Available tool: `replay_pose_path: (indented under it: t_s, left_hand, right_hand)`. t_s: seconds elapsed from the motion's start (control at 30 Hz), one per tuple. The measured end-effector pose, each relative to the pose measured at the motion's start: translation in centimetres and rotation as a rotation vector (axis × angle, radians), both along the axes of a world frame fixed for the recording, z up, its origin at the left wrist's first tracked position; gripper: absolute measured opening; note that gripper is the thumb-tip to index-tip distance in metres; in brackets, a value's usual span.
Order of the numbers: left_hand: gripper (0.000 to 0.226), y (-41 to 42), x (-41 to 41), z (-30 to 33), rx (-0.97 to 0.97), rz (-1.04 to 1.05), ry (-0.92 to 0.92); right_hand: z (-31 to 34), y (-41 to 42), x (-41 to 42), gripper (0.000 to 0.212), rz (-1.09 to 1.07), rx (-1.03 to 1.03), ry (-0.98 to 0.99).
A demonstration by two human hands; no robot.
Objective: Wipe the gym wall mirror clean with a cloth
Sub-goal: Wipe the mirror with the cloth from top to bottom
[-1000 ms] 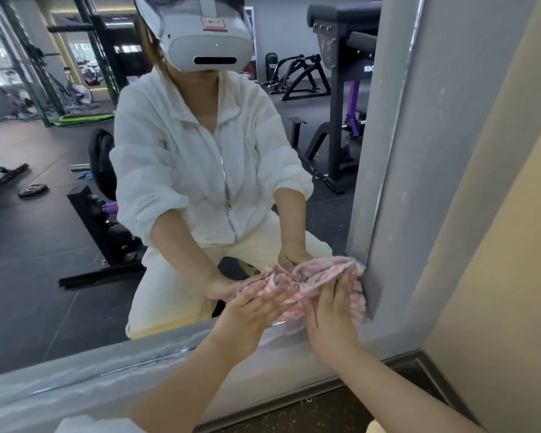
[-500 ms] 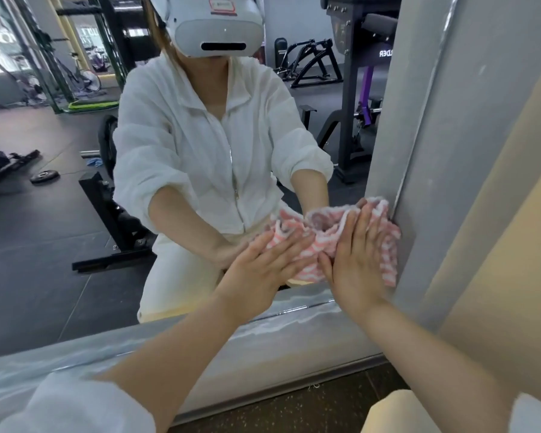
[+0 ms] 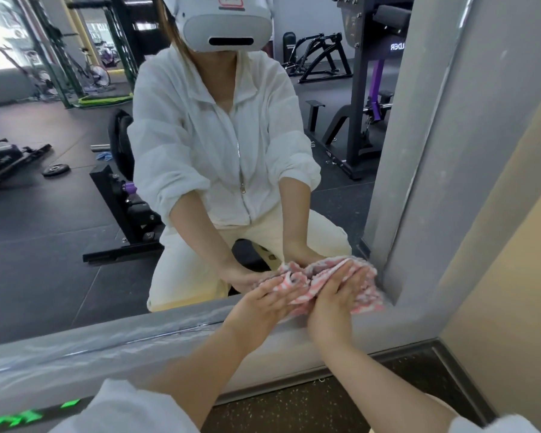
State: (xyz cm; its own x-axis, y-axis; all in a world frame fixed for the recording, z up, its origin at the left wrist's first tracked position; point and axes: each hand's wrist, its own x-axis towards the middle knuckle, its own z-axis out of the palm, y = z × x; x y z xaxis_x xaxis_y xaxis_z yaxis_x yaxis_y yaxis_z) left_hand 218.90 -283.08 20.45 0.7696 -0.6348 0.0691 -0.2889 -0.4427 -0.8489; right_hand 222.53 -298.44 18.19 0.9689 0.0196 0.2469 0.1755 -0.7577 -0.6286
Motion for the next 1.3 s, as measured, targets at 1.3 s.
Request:
replay_pose_path:
  t_s: [1.3]
  left_hand:
    - [0.054, 4.3, 2.3, 32.1, -0.569, -0.226, -0.734]
  right_hand:
    - [32.6, 2.7, 4.6, 0.099, -0.237, 0.119, -0.679]
